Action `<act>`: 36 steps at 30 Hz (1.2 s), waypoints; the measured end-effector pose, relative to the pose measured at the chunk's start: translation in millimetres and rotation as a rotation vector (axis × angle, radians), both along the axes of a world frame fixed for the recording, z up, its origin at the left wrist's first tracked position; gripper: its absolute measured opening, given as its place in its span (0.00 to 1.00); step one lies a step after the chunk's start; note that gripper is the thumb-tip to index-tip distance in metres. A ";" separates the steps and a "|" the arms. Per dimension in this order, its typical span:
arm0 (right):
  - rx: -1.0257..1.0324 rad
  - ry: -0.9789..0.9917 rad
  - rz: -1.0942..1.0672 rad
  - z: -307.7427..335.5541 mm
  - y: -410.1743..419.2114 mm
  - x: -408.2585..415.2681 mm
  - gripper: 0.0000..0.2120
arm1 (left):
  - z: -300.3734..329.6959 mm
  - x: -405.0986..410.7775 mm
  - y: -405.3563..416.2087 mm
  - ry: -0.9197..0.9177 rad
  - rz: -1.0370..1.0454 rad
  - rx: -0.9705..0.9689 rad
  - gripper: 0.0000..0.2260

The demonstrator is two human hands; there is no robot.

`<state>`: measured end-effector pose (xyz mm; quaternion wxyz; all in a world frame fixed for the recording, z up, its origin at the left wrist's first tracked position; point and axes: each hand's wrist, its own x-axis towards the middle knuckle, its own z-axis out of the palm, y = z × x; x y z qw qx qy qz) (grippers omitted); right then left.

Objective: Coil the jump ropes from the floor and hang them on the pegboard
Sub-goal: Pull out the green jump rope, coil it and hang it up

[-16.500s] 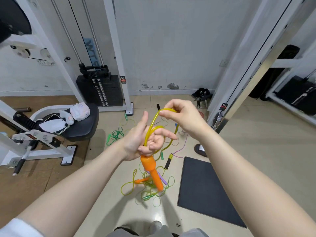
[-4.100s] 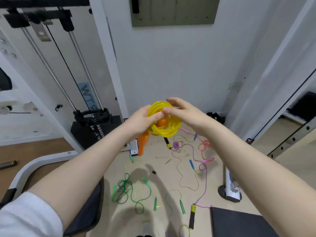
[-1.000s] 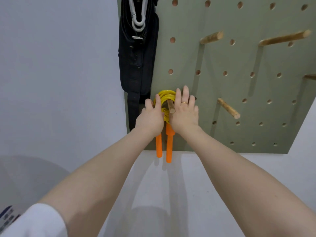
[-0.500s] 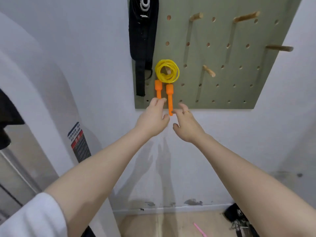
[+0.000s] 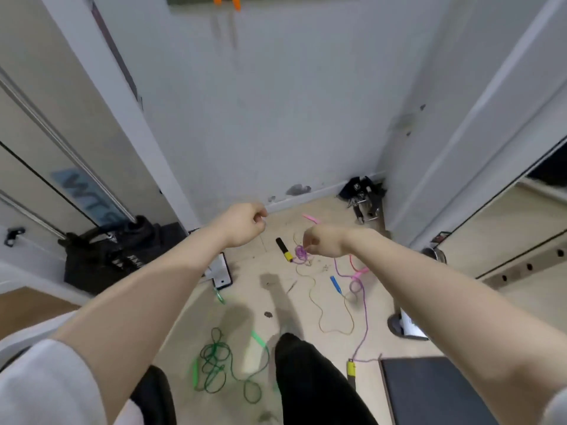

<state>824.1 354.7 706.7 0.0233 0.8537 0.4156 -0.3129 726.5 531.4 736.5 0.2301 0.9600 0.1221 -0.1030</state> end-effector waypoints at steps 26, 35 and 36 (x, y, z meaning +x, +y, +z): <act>-0.326 0.359 -0.246 -196.6 -434.3 -216.2 0.12 | -220.6 -245.1 -391.2 0.520 0.109 -0.238 0.16; -0.240 0.439 -0.328 -339.3 -437.2 -283.1 0.14 | -351.2 -309.7 -399.2 0.514 0.531 -0.401 0.15; -0.249 0.452 -0.337 -365.5 -438.0 -290.2 0.14 | -376.5 -312.6 -400.1 0.515 0.541 -0.421 0.15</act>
